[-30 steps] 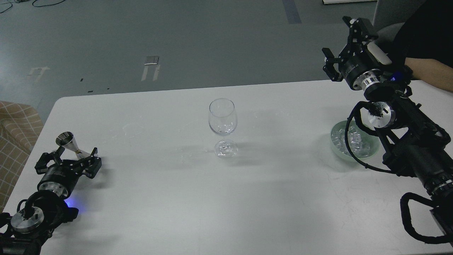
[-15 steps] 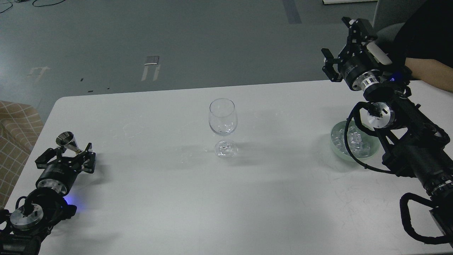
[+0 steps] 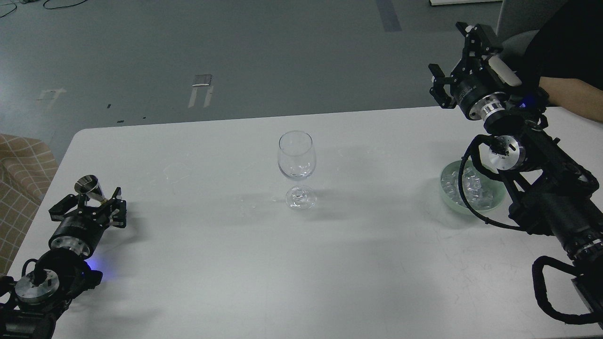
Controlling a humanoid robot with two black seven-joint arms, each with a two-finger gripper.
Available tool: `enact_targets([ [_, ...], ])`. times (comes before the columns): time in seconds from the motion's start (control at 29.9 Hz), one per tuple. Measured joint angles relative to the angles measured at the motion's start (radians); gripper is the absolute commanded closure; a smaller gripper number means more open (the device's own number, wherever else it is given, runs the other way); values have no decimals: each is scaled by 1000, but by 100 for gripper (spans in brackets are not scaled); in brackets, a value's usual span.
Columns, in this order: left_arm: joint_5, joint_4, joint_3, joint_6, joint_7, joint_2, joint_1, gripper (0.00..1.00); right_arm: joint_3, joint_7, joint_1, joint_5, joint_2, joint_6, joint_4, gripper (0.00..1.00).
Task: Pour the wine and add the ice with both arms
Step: 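Close the left gripper around the silver jigger on the table, then lift the silver jigger upright with the left gripper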
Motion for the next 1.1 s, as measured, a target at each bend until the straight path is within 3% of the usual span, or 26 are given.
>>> enact_targets([
  [0.23, 0, 0, 0, 0, -1, -11, 0, 68, 0, 0, 0, 0, 0, 0, 2, 0],
  [0.8, 5, -2, -1, 0, -3, -28, 0, 71, 0, 0, -4, 0, 1, 0, 2, 0],
  [1.1, 5, -2, -2, 0, -4, -39, -3, 78, 0, 0, -5, 0, 1, 0, 2, 0],
])
